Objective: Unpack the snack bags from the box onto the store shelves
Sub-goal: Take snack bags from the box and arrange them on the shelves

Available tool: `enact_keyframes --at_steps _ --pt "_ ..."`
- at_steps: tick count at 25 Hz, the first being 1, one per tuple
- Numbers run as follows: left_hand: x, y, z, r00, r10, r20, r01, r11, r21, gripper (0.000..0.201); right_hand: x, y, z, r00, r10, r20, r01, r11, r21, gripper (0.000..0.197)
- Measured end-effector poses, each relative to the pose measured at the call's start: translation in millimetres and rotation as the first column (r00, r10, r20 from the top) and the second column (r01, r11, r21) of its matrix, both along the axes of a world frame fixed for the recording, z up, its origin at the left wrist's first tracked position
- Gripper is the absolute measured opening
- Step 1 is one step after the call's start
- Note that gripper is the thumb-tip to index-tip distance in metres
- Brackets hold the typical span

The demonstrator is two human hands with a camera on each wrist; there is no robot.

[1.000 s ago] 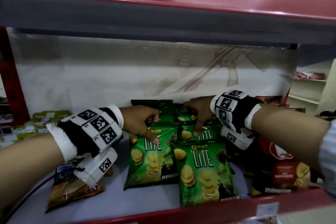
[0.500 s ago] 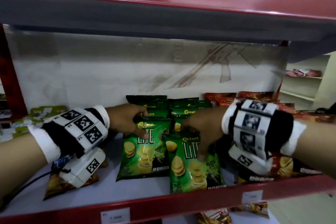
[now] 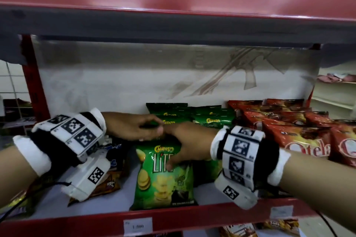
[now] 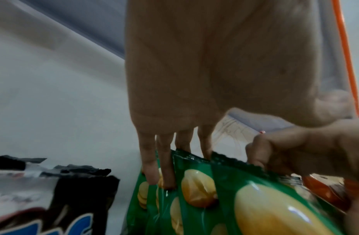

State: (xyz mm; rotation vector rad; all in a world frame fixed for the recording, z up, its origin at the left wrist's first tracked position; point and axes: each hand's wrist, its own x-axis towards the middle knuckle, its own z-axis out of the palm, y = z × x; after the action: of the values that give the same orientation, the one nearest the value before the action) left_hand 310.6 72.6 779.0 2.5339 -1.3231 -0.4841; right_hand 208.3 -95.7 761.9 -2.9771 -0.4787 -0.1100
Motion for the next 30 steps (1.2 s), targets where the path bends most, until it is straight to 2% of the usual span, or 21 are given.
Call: enact_keyframes --at_steps 2,5,7,9,10,12,13,15,17,20,23,25,28,30 --pt "-0.4 3.7 -7.2 1.000 -0.001 0.010 0.001 0.999 0.034 0.100 3.9 1.3 -8.5 0.999 0.012 0.034 -0.014 0.998 0.055 0.068" --pt "6.2 4.0 -14.9 0.999 -0.018 0.048 0.019 1.000 -0.016 0.101 -0.6 -2.4 -8.2 0.999 -0.024 0.028 0.020 0.991 0.135 0.066" --pt "11.3 2.4 -15.5 0.999 -0.030 0.039 0.031 0.999 -0.016 0.099 -6.4 -9.7 -2.2 0.997 -0.074 0.018 0.069 0.981 0.182 0.060" --pt "12.4 3.2 -13.6 1.000 -0.008 0.010 0.008 1.000 -0.004 0.096 -7.7 -24.3 8.2 0.978 -0.190 0.091 0.166 0.960 0.224 0.049" --pt "10.6 3.5 -13.2 1.000 0.007 -0.002 -0.007 1.000 -0.001 0.096 -7.3 -34.4 14.0 0.946 -0.294 0.138 0.255 0.936 0.243 0.046" --pt "6.2 3.3 -13.6 1.000 0.025 0.013 -0.025 1.000 -0.001 0.102 -4.4 -57.1 21.6 0.820 -0.547 0.169 0.504 0.829 0.240 0.049" --pt "3.4 3.1 -14.7 0.999 0.028 0.030 -0.028 1.000 -0.001 0.107 -3.0 -66.3 21.4 0.750 -0.647 0.138 0.620 0.760 0.195 0.055" --pt "-3.1 2.8 -20.4 0.998 0.019 0.060 -0.019 1.000 0.009 0.118 0.0 -80.7 13.9 0.660 -0.749 0.065 0.739 0.662 0.125 0.066" --pt "-9.0 0.4 -27.8 0.993 -0.007 0.118 0.003 0.999 0.033 0.124 0.4 -87.6 7.2 0.624 -0.781 0.007 0.774 0.620 0.125 0.073" --pt "-14.0 -4.5 -35.6 0.973 0.013 0.232 -0.020 0.999 0.026 0.121 2.7 -91.1 -0.2 0.601 -0.792 -0.109 0.797 0.584 0.157 0.079" --pt "-17.3 -5.2 -38.1 0.977 0.072 0.203 -0.069 0.997 -0.024 0.117 9.1 -87.9 -12.2 0.623 -0.758 -0.194 0.780 0.582 0.229 0.080" --pt "-19.0 -3.2 -39.2 0.977 0.091 0.191 -0.086 0.996 -0.033 0.116 13.9 -85.2 -17.3 0.614 -0.769 -0.177 0.782 0.565 0.263 0.082" --pt "-20.7 -2.6 -39.3 0.974 0.107 0.200 -0.101 0.994 -0.038 0.116 17.5 -86.1 -6.9 0.510 -0.857 -0.081 0.823 0.458 0.336 0.077" --pt "-20.1 -3.5 -39.9 0.973 0.104 0.204 -0.098 0.994 -0.040 0.116 22.6 -92.9 2.9 0.522 -0.845 -0.114 0.806 0.445 0.390 0.066"
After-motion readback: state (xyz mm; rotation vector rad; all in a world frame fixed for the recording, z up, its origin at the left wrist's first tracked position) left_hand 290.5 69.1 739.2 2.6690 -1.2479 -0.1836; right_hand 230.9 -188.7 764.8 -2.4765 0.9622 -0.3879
